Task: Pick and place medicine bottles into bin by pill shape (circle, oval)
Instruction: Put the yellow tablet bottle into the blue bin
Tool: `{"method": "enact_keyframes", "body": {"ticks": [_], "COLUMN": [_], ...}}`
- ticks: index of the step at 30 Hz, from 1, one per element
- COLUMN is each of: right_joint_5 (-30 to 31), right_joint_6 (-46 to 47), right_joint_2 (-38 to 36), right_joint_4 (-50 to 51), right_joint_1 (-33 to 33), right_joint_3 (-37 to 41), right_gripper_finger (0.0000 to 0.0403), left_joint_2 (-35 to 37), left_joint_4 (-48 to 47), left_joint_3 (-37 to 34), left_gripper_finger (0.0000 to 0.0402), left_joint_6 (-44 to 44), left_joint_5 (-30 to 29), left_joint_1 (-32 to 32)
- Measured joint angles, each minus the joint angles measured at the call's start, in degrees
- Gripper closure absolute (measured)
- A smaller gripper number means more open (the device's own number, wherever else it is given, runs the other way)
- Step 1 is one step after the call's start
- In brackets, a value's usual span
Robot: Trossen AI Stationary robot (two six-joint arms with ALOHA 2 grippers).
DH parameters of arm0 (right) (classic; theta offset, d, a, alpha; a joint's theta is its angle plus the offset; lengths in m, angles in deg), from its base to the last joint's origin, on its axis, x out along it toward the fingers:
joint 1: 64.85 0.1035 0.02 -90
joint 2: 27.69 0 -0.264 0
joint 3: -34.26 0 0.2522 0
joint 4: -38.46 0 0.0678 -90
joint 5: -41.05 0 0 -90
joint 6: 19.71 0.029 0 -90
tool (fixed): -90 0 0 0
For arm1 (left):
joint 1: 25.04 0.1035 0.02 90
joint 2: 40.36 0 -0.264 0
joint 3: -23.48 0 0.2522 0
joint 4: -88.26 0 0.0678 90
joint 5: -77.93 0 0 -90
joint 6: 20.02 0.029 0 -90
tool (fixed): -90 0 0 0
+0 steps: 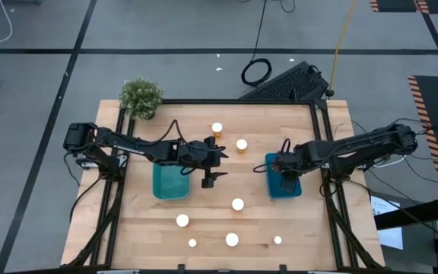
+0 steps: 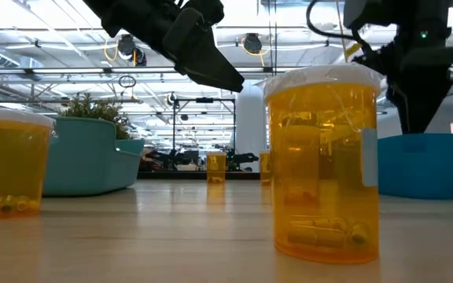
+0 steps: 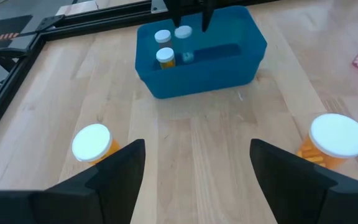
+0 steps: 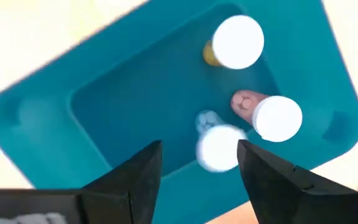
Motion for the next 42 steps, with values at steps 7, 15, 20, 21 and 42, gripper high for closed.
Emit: {"method": "enact_keyframes", "body": {"ticks": [7,15,20,21,42], "right_joint_5": [0.0,0.0,0.4,0.8,4.1], "right_joint_6": [2.5,11.2,19.8,21.5,23.4], "right_joint_2": [0.0,0.0,0.3,0.6,14.0], "right_joint_4": [4.8,3.6,-0.6,-1.2,-15.0], "right_joint_1": [2.5,13.1,22.2,23.8,39.8], "right_joint_3": [-7.0,-13.1,-14.1,-14.1,-14.1], "right_gripper_finger": [0.0197,0.0197,0.0197,0.0197,0.0197], "left_joint_2": [0.0,0.0,0.0,0.0,0.3], "left_joint_4": [0.0,-0.6,-0.5,-0.5,-5.6], "left_joint_3": [0.0,0.0,0.0,0.0,0.0], "left_gripper_finger": [0.0108,0.0108,0.0108,0.0108,0.0108], "left_joint_6": [0.0,-0.1,-0.1,-0.2,-6.0], "left_joint_5": [0.0,0.0,0.0,0.0,-4.6], "left_joint_1": [0.0,0.0,0.0,0.0,-7.7]}}
